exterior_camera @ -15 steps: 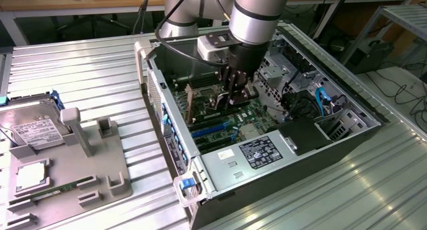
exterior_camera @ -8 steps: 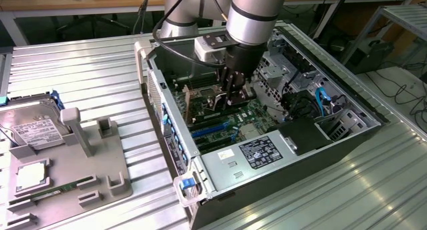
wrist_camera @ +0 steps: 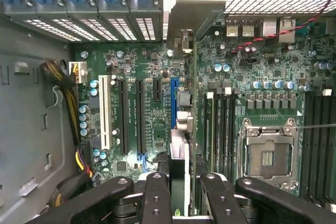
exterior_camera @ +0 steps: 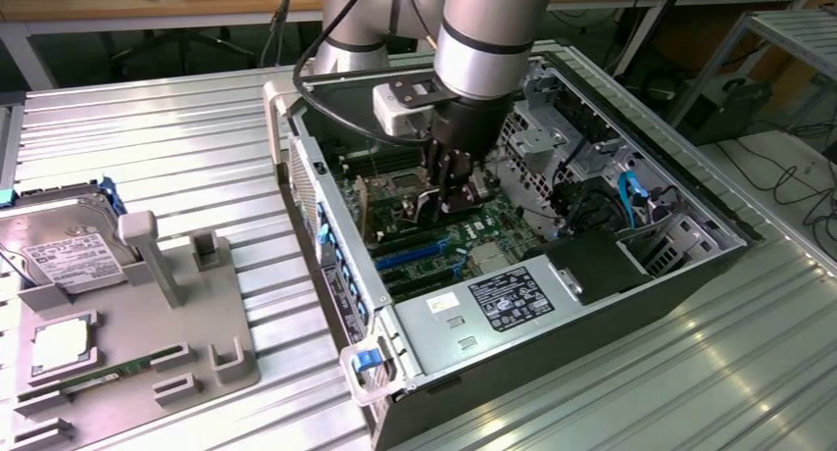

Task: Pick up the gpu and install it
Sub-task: 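Insert the gpu into the slot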

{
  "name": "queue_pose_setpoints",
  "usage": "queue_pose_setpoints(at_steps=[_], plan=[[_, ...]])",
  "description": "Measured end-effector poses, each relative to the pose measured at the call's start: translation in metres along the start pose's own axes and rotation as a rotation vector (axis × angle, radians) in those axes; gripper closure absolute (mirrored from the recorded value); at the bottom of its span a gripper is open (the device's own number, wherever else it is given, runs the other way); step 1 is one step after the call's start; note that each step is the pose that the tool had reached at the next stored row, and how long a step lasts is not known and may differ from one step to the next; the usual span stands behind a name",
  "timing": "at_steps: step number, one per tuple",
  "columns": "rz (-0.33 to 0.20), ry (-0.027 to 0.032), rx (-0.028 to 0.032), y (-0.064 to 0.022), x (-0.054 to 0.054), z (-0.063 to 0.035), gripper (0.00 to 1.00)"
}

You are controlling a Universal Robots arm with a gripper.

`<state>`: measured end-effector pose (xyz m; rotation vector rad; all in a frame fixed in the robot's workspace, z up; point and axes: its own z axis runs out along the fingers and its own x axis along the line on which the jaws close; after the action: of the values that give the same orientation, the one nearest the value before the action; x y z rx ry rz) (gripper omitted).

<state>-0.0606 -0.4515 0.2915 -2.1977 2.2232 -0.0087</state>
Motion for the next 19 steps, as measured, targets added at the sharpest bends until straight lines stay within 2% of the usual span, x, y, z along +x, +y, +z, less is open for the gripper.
queue_pose_setpoints(at_steps=[4, 10, 15, 19], plan=[[0.0, 0.0002, -0.0001, 0.0009, 0.001, 0.0075, 0.73], [-0.002, 0.0, 0.0033, 0.0033, 0.002, 0.0129, 0.73], [-0.002, -0.0002, 0.0038, 0.0052, 0.007, 0.0183, 0.73], [-0.002, -0.0002, 0.0038, 0.0104, 0.007, 0.026, 0.73]])
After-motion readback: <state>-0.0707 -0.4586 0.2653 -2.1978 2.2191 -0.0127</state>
